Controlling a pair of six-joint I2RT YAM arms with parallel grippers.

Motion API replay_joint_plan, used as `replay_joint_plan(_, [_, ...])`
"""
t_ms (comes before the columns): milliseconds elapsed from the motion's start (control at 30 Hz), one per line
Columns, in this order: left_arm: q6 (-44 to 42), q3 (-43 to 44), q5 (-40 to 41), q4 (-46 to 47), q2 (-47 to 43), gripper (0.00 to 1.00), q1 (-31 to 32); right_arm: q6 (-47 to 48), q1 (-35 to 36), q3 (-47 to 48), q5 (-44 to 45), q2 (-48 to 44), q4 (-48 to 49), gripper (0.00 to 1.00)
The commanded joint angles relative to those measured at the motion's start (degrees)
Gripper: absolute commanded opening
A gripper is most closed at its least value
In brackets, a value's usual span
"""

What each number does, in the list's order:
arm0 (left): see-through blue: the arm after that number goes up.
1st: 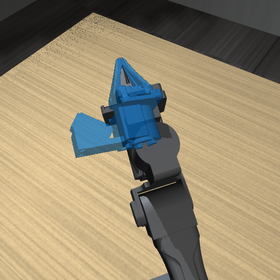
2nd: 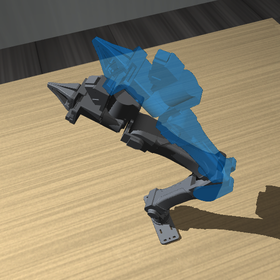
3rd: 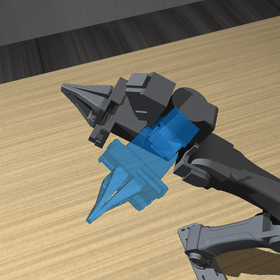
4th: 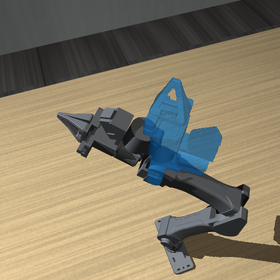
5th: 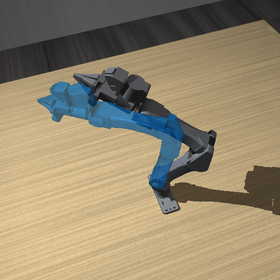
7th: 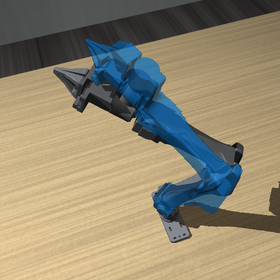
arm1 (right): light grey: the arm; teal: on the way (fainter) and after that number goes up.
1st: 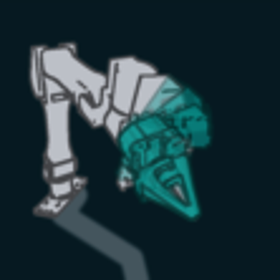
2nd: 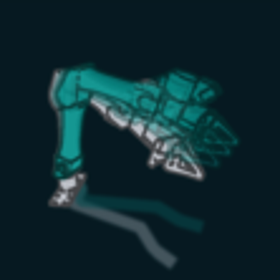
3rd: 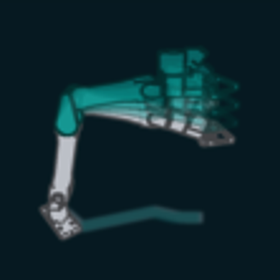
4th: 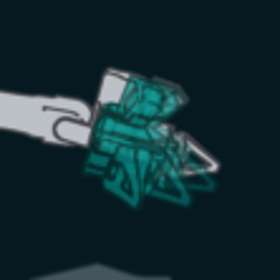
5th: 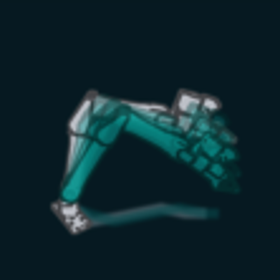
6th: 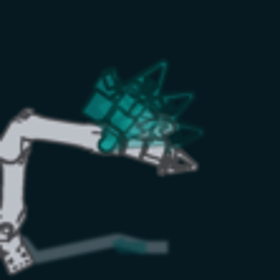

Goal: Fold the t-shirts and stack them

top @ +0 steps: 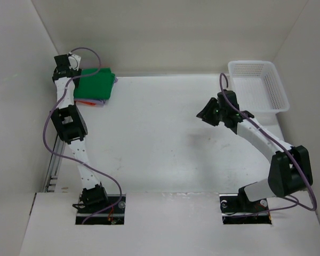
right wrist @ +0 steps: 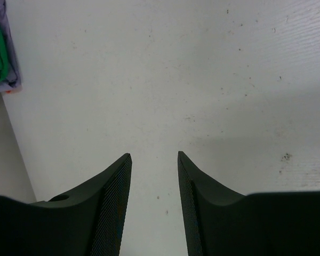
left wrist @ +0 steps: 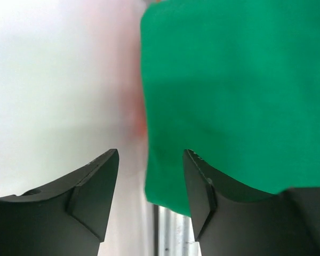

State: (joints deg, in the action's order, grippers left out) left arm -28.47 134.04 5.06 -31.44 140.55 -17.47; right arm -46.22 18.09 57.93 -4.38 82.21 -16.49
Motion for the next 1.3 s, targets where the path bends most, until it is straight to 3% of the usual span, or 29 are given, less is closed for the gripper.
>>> replay_joint_plan(0, [-2.4, 3.0, 6.4, 6.1, -2.5, 0.51, -0.7, 1.3, 0.4, 3.1, -1.5, 0.6, 0.5, 0.45])
replay_joint_plan(200, [-5.8, 0.3, 8.2, 7.7, -8.0, 0.51, 1.1, 2.6, 1.0, 4.7, -1.9, 2.1, 0.3, 0.46])
replay_joint_plan(300, [-3.2, -6.7, 4.9, 6.7, -14.8, 0.52, 4.1, 5.2, 0.9, 5.4, -1.5, 1.6, -1.3, 0.55])
replay_joint_plan(333, [-1.6, -10.2, 2.5, 5.6, -17.9, 0.53, 5.6, 6.6, 0.8, 5.8, -1.1, 1.3, -2.7, 0.62])
replay_joint_plan(367, [-0.3, -13.8, -0.2, 4.0, -20.8, 0.54, 7.3, 8.1, 0.7, 6.0, -0.6, 1.1, -4.3, 1.00])
replay_joint_plan(533, [4.4, -32.3, -16.2, -4.1, -32.3, 0.61, 17.2, 16.6, -0.6, 7.3, 4.0, 0.3, -15.0, 1.00])
replay_joint_plan(667, [1.5, -45.0, -22.5, -7.7, -36.8, 0.60, 26.0, 22.8, -0.2, 7.6, 12.1, -1.1, -22.4, 1.00])
replay_joint_plan(867, [-1.3, -59.3, -22.8, -9.3, -39.0, 0.53, 37.7, 25.6, 1.6, 6.4, 23.7, -4.8, -26.1, 1.00])
replay_joint_plan(1000, [-0.1, -66.7, -22.7, -5.8, -40.0, 0.52, 44.0, 25.5, 2.1, 5.7, 25.5, -5.8, -25.8, 1.00])
replay_joint_plan(1133, [-2.1, -68.9, -21.3, -5.2, -40.2, 0.52, 50.0, 24.9, 2.1, 4.4, 25.5, -5.6, -25.1, 1.00])
replay_joint_plan(1267, [-2.8, -67.2, -18.7, -5.1, -39.0, 0.52, 51.9, 23.8, 2.1, 3.2, 25.4, -6.2, -24.2, 1.00])
